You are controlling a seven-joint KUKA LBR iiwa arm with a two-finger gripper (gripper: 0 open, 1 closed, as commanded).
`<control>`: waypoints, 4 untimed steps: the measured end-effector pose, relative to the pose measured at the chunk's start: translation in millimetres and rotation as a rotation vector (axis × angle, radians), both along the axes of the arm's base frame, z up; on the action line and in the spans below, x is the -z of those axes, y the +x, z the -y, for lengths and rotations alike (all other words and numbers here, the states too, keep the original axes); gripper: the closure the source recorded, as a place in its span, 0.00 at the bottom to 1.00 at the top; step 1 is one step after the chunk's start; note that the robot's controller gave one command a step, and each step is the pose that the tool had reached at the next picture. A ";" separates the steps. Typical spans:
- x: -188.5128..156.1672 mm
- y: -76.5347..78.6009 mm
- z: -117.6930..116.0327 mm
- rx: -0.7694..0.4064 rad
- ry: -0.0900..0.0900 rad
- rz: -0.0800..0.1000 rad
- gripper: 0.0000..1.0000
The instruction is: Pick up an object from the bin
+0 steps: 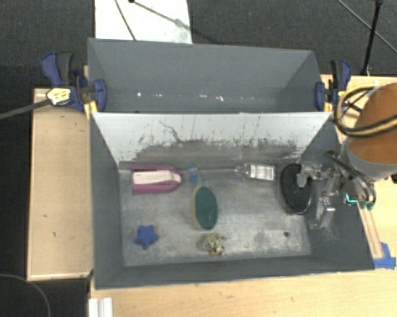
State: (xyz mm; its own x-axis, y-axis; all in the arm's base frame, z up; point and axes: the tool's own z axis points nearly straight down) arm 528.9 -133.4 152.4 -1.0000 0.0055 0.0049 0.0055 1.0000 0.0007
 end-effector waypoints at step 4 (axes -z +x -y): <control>75.4 45.1 6.4 0.266 0.018 0.024 1.00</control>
Offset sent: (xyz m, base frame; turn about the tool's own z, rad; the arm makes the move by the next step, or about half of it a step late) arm 0.0472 -0.0113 -0.0753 -0.0506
